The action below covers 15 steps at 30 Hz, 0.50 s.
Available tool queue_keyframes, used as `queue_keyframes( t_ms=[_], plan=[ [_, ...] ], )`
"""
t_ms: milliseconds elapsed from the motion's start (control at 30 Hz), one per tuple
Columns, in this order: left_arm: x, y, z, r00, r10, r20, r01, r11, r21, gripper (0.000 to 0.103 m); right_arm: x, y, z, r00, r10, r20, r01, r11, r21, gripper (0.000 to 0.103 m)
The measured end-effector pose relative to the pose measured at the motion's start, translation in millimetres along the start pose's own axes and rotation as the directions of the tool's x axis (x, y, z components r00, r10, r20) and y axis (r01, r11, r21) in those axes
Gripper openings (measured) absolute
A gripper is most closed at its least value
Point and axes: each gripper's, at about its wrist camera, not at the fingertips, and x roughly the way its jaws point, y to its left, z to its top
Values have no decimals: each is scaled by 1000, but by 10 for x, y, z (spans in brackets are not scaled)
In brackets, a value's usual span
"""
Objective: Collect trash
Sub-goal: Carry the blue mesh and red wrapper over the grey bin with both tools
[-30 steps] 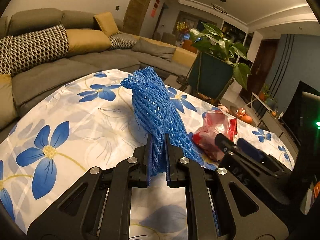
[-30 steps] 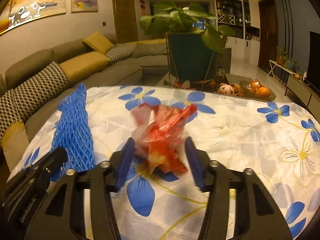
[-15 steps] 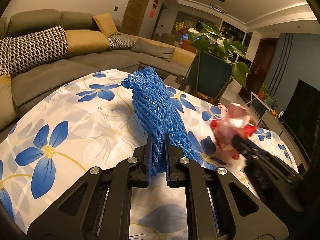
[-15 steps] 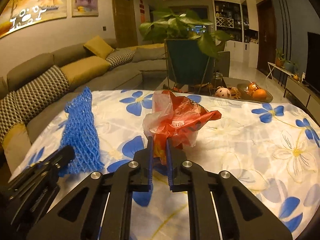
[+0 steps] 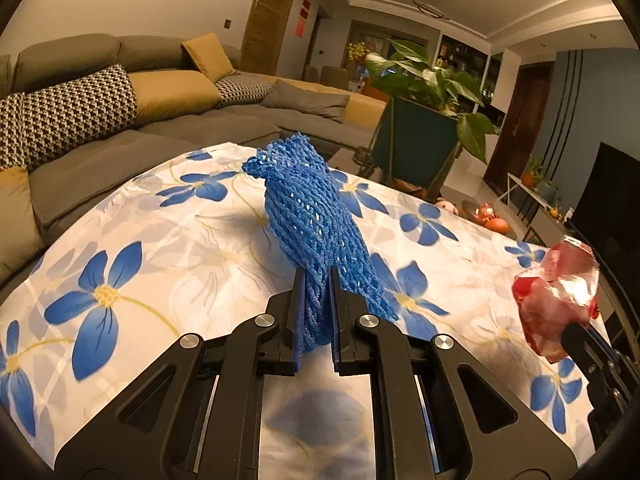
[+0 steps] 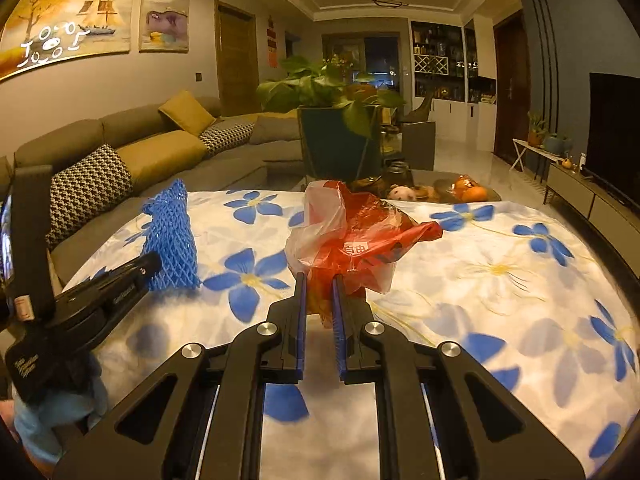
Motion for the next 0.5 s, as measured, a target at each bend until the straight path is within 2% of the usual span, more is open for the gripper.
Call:
queue_keyframes(
  t_ms=[267, 500],
  plan=[
    [-477, -229, -190, 1000, -9, 7, 9, 999, 44, 10, -476, -224, -100, 1000, -20, 22, 20, 1000, 11, 12],
    [-909, -547, -312, 998, -39, 47, 35, 995, 98, 10, -894, -405, -204, 997, -51, 51, 50, 999, 19, 12]
  ],
)
